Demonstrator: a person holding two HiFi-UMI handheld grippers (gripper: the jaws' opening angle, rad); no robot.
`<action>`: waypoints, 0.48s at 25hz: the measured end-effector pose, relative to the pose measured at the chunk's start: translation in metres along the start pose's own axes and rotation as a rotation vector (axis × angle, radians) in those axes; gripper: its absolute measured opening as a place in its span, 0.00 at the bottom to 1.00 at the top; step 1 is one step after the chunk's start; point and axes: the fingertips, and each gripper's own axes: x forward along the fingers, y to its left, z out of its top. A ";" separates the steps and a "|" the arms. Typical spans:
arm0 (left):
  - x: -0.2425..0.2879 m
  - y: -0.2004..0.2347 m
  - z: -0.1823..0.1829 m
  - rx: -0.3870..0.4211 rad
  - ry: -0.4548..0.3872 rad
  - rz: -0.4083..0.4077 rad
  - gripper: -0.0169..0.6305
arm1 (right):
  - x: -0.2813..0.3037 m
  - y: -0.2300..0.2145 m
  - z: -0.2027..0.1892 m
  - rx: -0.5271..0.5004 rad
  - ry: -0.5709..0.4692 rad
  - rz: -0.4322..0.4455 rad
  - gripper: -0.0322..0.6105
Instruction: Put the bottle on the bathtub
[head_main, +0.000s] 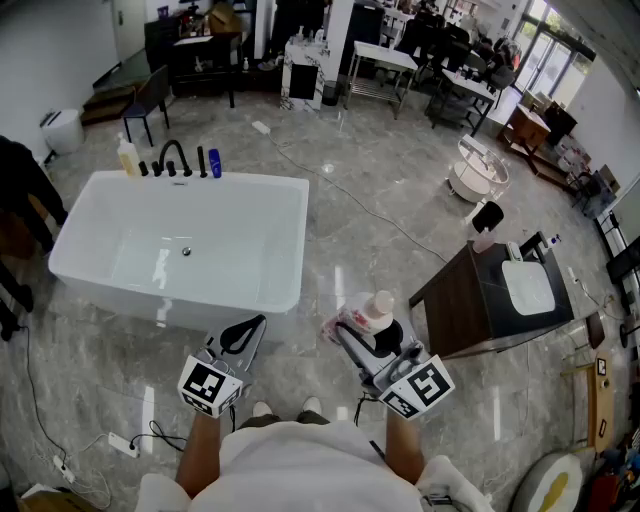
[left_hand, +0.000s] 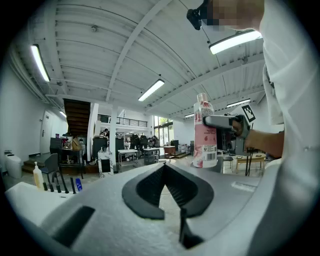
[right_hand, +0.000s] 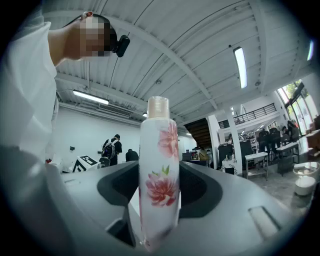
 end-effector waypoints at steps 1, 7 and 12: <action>-0.004 -0.005 -0.002 -0.010 0.008 0.004 0.03 | -0.005 0.003 -0.001 0.004 0.012 0.000 0.42; -0.019 -0.015 -0.005 -0.021 0.029 0.020 0.03 | -0.013 0.013 -0.002 0.021 0.024 0.006 0.42; -0.022 -0.021 -0.004 -0.020 0.032 0.027 0.03 | -0.017 0.015 -0.001 0.023 0.021 0.022 0.42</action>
